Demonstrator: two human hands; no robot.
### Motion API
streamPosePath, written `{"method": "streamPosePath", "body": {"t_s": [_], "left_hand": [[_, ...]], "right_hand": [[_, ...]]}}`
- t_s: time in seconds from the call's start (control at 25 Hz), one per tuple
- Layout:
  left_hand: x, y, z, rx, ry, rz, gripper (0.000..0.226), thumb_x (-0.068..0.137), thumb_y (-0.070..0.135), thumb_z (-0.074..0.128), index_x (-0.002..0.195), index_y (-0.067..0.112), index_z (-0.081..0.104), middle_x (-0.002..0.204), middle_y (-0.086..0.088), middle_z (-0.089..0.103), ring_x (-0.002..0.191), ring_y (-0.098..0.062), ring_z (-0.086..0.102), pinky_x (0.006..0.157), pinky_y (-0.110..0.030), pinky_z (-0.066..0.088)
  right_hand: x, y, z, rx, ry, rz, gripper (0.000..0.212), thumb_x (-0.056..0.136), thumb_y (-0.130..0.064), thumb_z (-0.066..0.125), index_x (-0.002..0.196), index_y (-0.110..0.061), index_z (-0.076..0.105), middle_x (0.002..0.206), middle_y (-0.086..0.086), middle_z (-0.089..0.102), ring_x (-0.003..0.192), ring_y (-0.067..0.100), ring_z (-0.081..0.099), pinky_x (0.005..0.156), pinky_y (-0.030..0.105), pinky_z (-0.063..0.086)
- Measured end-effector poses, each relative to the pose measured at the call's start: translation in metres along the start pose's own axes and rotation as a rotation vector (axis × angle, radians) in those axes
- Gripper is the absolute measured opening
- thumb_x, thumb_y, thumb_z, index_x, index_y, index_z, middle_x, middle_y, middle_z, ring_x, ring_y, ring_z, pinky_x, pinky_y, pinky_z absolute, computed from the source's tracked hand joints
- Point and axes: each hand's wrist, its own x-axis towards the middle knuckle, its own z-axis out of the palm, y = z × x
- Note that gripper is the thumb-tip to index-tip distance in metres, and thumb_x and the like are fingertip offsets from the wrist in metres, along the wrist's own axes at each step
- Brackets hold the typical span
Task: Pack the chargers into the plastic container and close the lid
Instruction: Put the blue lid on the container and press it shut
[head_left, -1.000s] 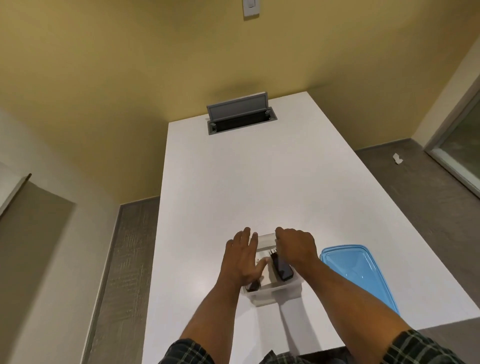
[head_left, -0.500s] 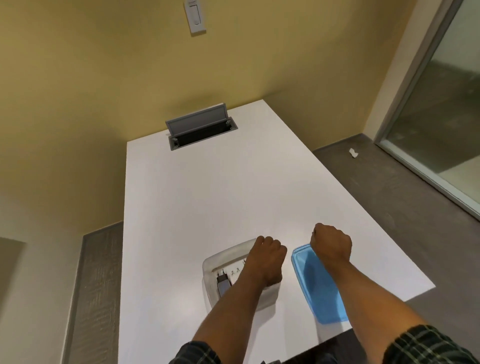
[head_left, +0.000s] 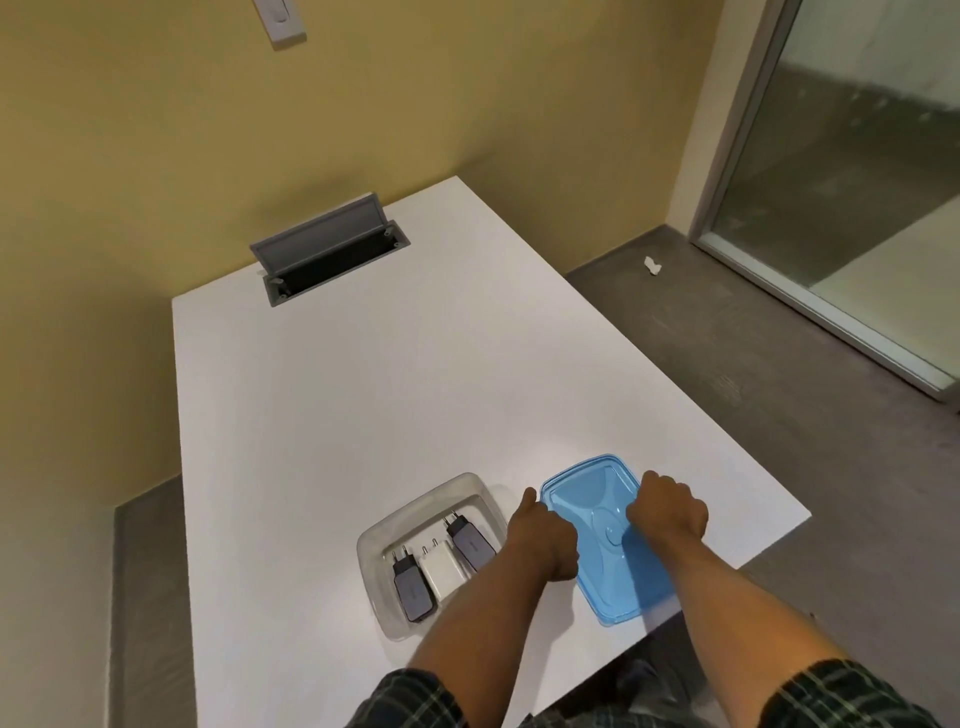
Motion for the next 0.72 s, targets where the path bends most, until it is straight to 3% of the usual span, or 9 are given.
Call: {"method": "streamPosePath", "body": {"t_s": [0.2, 0.36, 0.48, 0.56, 0.64, 0.72], "left_hand": [[0.014, 0.004, 0.005, -0.237, -0.038, -0.047, 0.043, 0.100, 0.038, 0.042, 0.129, 0.008, 0.055, 0.118, -0.012, 0.069, 0.115, -0.033, 0.061, 0.112, -0.047, 0.022], [0.022, 0.001, 0.002, -0.501, -0.062, -0.119, 0.074, 0.096, 0.043, 0.043, 0.156, 0.009, 0.020, 0.132, -0.017, 0.063, 0.126, -0.036, 0.055, 0.109, -0.047, 0.026], [0.024, -0.010, -0.004, -0.880, -0.013, -0.202, 0.097, 0.086, 0.047, 0.052, 0.161, 0.016, 0.000, 0.149, -0.016, 0.050, 0.139, -0.035, 0.045, 0.115, -0.046, 0.028], [0.022, -0.021, -0.011, -1.303, 0.065, -0.207, 0.094, 0.087, 0.038, 0.061, 0.159, 0.012, 0.006, 0.151, -0.015, 0.047, 0.139, -0.034, 0.047, 0.117, -0.049, 0.035], [0.021, -0.033, -0.016, -1.626, 0.196, -0.165, 0.071, 0.099, 0.020, 0.063, 0.154, 0.004, 0.021, 0.150, -0.019, 0.049, 0.137, -0.035, 0.050, 0.116, -0.051, 0.040], [0.015, -0.049, -0.026, -1.769, 0.331, -0.211, 0.060, 0.103, 0.037, 0.055, 0.150, 0.006, 0.035, 0.147, -0.017, 0.053, 0.133, -0.036, 0.055, 0.111, -0.048, 0.046]], "right_hand": [[0.004, -0.004, 0.001, 0.120, -0.024, 0.035, 0.028, 0.087, -0.016, 0.052, 0.114, -0.013, 0.056, 0.116, 0.008, 0.061, 0.108, 0.030, 0.059, 0.085, 0.037, 0.049], [0.010, -0.001, -0.001, 0.270, -0.008, 0.045, 0.030, 0.085, -0.015, 0.053, 0.113, -0.007, 0.061, 0.119, 0.014, 0.058, 0.112, 0.036, 0.057, 0.091, 0.041, 0.051], [0.015, 0.001, -0.009, 0.550, 0.088, 0.031, 0.031, 0.086, -0.011, 0.055, 0.112, -0.010, 0.070, 0.121, 0.014, 0.062, 0.110, 0.036, 0.061, 0.092, 0.039, 0.050], [0.017, -0.004, -0.019, 0.732, 0.204, -0.036, 0.026, 0.087, -0.009, 0.057, 0.106, -0.013, 0.074, 0.114, 0.010, 0.068, 0.104, 0.033, 0.065, 0.086, 0.035, 0.049], [0.016, -0.014, -0.031, 0.820, 0.295, -0.157, 0.022, 0.091, -0.011, 0.059, 0.108, -0.015, 0.073, 0.110, 0.003, 0.066, 0.101, 0.027, 0.065, 0.085, 0.030, 0.047], [0.013, -0.030, -0.042, 0.841, 0.363, -0.333, 0.020, 0.093, -0.012, 0.061, 0.111, -0.016, 0.071, 0.105, -0.003, 0.062, 0.095, 0.020, 0.065, 0.083, 0.029, 0.051]]}}
